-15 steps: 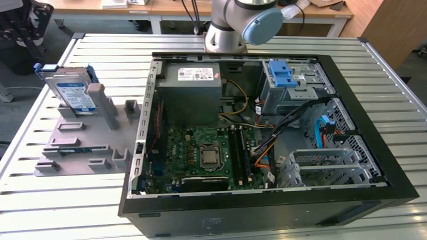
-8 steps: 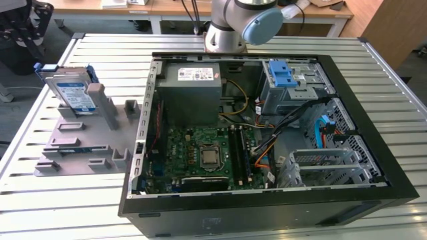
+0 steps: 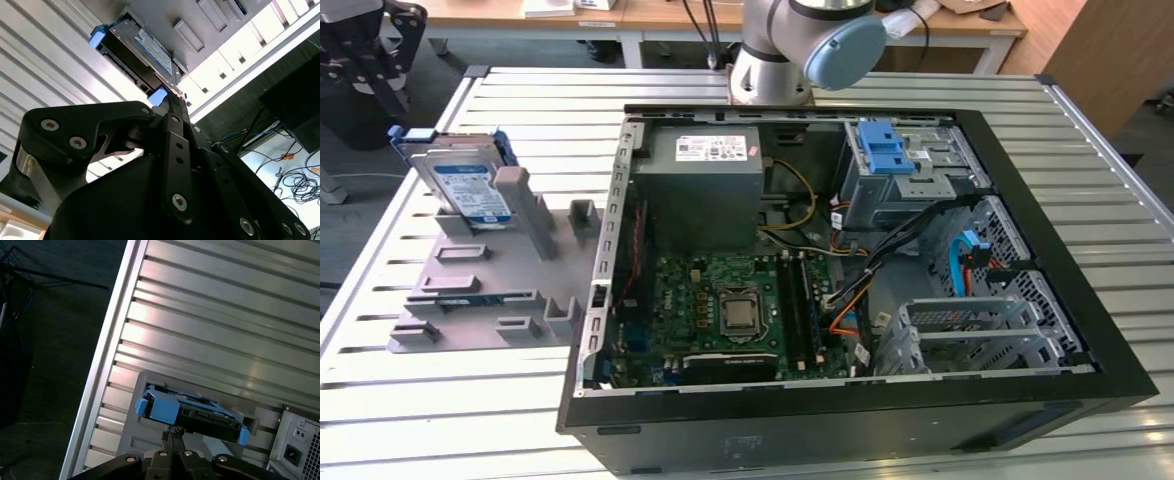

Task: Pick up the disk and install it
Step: 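Pick up the disk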

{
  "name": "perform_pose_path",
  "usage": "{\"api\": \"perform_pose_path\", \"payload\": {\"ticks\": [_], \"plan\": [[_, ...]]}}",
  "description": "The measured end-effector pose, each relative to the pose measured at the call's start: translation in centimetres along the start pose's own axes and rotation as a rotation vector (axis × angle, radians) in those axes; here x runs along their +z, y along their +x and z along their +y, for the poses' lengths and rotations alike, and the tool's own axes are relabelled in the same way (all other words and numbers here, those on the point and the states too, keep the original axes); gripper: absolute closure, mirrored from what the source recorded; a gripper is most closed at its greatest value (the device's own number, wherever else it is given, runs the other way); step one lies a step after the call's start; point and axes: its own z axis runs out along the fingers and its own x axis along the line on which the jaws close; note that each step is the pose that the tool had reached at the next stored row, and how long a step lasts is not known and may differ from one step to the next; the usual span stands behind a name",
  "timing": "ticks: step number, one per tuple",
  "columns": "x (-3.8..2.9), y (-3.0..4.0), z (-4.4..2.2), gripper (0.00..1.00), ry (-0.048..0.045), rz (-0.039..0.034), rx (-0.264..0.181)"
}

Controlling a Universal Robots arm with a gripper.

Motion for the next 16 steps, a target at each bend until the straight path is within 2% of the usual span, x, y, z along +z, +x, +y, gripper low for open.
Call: {"api": "perform_pose_path", "payload": {"ticks": [8,16], "plan": [[0.0,0.0,0.0,0.89,-0.0006,0.0004,-0.054],[0.0,0.0,0.0,0.89,-0.0015,0.0011,-0.135]]}}
